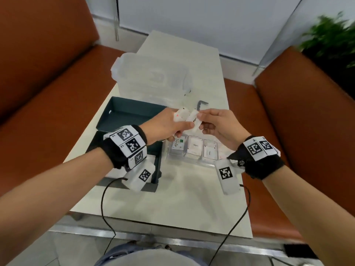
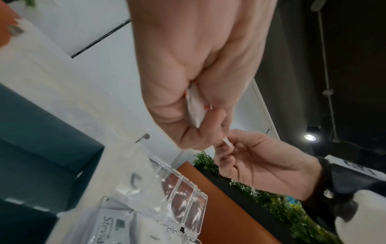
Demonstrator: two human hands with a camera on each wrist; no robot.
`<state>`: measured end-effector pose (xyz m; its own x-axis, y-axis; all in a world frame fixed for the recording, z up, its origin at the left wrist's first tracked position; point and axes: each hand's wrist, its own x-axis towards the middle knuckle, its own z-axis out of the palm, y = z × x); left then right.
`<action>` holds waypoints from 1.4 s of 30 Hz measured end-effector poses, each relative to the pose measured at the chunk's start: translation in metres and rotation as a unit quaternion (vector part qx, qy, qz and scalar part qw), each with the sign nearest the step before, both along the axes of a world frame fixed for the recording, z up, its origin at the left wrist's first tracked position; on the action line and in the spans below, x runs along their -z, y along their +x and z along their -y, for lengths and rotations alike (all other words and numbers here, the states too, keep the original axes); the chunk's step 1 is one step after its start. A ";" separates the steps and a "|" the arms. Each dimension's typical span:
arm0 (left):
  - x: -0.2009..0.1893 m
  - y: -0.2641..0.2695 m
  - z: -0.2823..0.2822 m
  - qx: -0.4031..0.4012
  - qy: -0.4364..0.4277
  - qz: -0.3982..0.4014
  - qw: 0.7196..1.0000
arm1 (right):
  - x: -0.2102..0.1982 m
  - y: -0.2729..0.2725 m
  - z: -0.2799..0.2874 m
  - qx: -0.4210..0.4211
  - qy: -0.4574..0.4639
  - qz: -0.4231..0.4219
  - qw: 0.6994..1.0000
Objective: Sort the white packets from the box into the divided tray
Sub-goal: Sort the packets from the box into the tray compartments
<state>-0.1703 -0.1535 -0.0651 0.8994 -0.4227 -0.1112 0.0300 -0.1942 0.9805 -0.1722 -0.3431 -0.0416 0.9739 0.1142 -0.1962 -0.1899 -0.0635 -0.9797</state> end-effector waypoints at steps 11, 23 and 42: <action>0.023 0.011 0.047 -0.041 0.005 -0.020 0.999 | 0.033 0.003 0.060 0.125 -0.134 -0.005 0.983; 0.033 0.012 0.039 -0.051 0.037 -0.028 0.998 | 0.088 0.008 0.064 0.049 -0.424 -0.031 0.904; 0.019 0.005 0.049 -0.066 -0.088 -0.217 0.970 | 0.099 -0.006 0.054 -0.033 -0.605 -0.015 0.795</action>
<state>-0.1655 -0.2024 -0.0846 0.8317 -0.3544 -0.4275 0.4599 0.0082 0.8879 -0.1786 -0.3973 -0.1405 0.9666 -0.1247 -0.2240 -0.1686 -0.9674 -0.1889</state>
